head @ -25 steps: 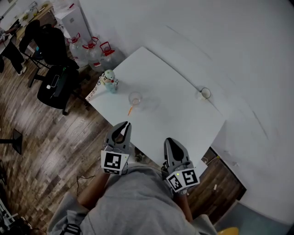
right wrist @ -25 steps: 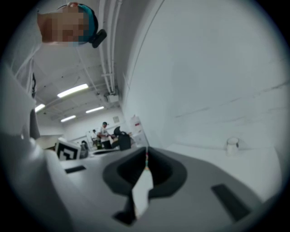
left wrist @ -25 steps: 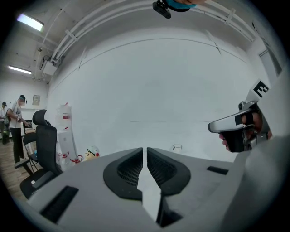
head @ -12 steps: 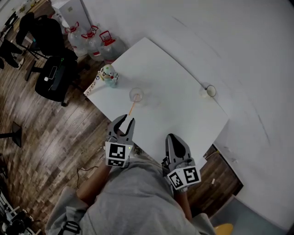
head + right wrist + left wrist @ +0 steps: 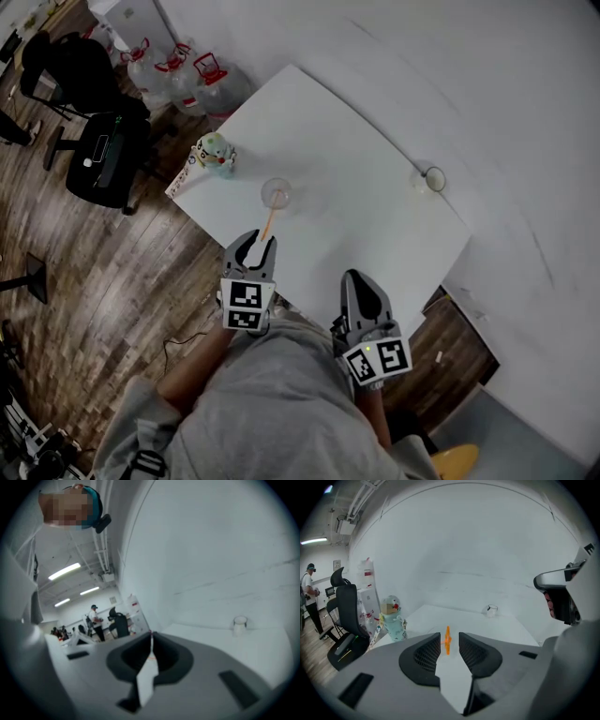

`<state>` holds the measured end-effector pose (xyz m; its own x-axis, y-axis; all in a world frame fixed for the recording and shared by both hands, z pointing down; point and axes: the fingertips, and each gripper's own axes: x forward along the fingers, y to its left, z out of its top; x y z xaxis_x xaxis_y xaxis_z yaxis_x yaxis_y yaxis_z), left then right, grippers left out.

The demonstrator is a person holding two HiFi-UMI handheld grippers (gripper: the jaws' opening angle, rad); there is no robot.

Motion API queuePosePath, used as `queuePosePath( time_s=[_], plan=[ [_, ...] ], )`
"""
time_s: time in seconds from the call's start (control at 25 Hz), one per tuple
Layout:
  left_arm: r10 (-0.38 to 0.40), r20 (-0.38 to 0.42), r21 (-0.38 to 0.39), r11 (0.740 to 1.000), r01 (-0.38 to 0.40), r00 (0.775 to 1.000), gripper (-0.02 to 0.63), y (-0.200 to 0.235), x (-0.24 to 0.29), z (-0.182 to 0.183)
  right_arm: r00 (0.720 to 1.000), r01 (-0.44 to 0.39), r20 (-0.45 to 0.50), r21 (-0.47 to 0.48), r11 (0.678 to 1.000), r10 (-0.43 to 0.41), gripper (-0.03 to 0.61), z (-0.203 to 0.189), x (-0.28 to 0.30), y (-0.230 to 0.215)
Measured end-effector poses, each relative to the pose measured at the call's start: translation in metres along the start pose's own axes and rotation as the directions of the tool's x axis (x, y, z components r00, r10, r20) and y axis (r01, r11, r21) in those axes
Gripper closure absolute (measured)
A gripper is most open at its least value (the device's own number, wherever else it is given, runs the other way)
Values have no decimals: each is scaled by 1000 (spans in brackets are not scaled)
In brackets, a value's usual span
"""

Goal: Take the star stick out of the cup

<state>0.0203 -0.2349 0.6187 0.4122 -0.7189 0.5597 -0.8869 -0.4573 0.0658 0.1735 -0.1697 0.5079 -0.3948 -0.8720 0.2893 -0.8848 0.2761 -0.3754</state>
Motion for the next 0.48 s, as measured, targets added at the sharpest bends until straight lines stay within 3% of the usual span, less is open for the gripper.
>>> queuePosePath(
  time_s=[0.48],
  plan=[
    [-29, -87, 7, 1000, 30, 996, 486, 10, 27, -12, 999, 50, -9, 18, 999, -49, 541, 0, 20, -7]
  ],
)
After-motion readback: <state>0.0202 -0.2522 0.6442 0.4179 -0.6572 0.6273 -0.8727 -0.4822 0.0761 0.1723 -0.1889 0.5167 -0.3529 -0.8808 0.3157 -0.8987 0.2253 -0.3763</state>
